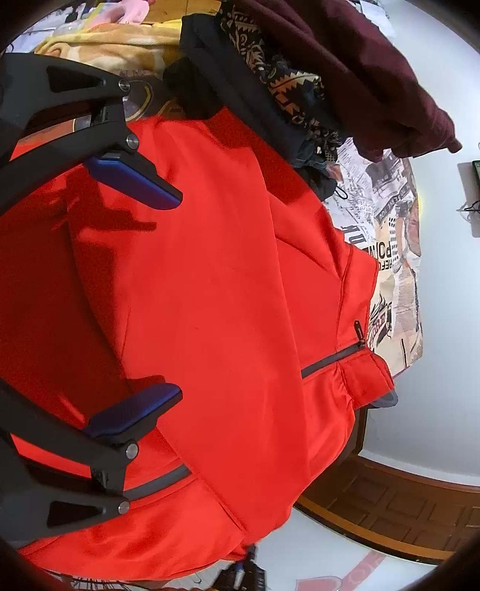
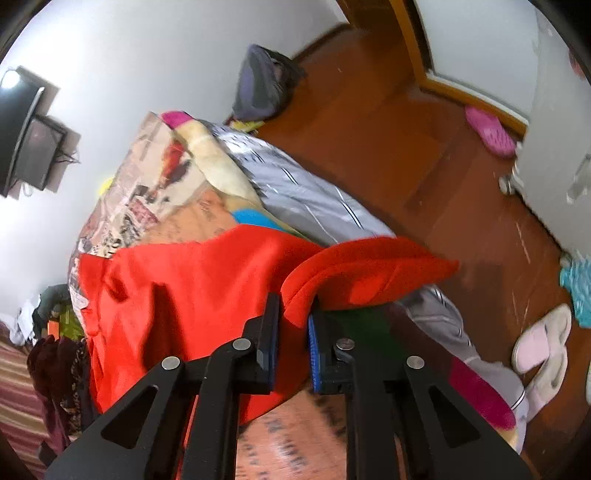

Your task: Fold large clothes

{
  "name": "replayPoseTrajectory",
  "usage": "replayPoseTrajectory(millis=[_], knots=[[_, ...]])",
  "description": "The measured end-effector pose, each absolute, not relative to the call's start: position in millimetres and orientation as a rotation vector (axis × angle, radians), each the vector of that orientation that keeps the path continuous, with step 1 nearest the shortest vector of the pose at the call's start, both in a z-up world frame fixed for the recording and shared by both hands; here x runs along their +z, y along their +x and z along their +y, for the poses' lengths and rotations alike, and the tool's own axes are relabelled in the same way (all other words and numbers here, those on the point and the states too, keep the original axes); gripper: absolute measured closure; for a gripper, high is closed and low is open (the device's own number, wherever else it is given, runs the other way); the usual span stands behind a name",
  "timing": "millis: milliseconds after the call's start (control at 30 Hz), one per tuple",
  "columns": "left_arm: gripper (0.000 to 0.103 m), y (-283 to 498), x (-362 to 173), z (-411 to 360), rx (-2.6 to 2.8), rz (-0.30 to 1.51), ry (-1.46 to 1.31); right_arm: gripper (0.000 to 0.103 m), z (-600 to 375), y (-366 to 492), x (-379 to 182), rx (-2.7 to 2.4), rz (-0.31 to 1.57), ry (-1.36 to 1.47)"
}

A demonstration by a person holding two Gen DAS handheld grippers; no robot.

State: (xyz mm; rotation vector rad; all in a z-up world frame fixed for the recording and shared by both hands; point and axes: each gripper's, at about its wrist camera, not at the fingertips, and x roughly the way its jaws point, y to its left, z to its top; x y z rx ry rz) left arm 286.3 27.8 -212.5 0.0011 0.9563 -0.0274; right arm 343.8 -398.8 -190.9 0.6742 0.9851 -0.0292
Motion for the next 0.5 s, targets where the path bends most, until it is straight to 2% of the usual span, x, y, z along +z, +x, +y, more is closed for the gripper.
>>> replayPoseTrajectory(millis=[367, 500], knots=[[0.008, 275.3, -201.6, 42.9, -0.005, 0.930, -0.021, 0.091, -324.1, 326.9, -77.1, 0.205, 0.743, 0.459], [0.008, 271.9, -198.6, 45.7, -0.003, 0.922, -0.020, 0.091, -278.2, 321.3, -65.7, 0.327, 0.743, 0.339]])
